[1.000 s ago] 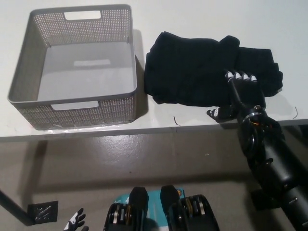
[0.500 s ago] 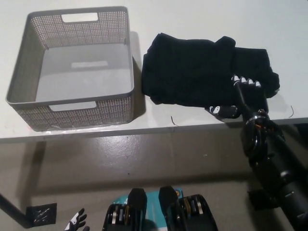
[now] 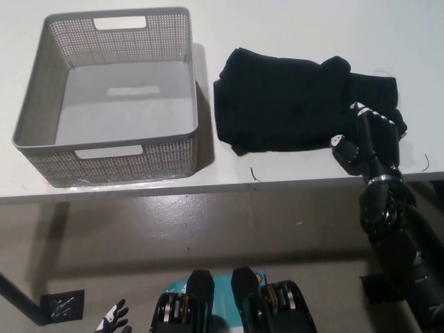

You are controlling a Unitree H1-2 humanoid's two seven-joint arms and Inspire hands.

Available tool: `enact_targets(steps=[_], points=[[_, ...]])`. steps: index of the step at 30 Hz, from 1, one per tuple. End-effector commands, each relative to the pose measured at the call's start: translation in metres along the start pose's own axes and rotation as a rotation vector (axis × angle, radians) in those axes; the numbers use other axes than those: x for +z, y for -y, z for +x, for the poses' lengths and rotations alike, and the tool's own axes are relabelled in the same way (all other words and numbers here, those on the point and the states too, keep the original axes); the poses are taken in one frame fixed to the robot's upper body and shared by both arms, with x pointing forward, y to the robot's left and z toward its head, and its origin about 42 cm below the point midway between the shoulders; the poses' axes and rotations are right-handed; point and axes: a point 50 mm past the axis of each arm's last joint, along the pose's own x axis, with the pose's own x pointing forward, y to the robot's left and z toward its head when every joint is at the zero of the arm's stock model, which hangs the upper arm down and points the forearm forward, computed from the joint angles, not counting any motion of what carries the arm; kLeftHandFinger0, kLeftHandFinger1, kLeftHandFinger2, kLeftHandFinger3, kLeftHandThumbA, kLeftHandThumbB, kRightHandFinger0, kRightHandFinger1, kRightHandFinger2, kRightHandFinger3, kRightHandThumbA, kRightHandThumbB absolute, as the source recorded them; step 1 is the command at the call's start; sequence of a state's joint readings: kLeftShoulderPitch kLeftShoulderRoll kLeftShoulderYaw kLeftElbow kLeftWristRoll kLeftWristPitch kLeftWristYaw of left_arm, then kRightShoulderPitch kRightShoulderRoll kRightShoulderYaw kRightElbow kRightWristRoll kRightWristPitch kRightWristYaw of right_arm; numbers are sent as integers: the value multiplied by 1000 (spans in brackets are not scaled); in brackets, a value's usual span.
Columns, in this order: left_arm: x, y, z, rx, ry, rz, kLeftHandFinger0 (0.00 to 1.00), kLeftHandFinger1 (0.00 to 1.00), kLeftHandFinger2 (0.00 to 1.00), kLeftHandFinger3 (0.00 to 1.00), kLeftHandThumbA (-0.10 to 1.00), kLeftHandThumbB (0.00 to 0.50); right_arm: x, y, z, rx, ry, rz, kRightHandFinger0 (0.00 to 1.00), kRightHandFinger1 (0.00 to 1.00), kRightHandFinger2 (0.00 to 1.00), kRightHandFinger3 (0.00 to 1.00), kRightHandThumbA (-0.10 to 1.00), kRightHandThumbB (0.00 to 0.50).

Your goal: Use the right hand to pick up a t shirt on the right hand side and place it into a contianer on the left side

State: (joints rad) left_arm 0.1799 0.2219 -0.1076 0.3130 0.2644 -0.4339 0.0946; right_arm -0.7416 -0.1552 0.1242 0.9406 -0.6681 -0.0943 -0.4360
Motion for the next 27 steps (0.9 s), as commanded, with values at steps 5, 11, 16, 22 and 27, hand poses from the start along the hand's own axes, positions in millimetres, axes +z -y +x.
enact_targets(steps=[5, 11, 16, 22, 27], points=[[7, 0, -2, -2, 22, -16, 825, 904, 969, 1000, 1000, 214, -13, -20, -22, -63, 31, 148, 411, 452, 568, 707, -100, 188], [5, 3, -4, -5, 14, -30, 802, 906, 1000, 1000, 1000, 198, -9, -17, -20, -107, 20, 318, 542, 536, 626, 753, -100, 161], [4, 5, -8, -6, 13, -21, 776, 880, 974, 1000, 1000, 193, 16, 5, -3, -243, 4, 561, 472, 488, 592, 732, -100, 180], [3, 9, -9, -11, -2, -24, 780, 900, 1000, 1000, 1000, 205, 74, 60, 26, -390, 50, 852, 366, 367, 473, 709, -100, 92], [3, 12, -7, -11, 9, -33, 767, 898, 991, 1000, 1000, 198, 113, 99, 40, -390, 84, 930, 7, 8, 80, 465, 110, 0]])
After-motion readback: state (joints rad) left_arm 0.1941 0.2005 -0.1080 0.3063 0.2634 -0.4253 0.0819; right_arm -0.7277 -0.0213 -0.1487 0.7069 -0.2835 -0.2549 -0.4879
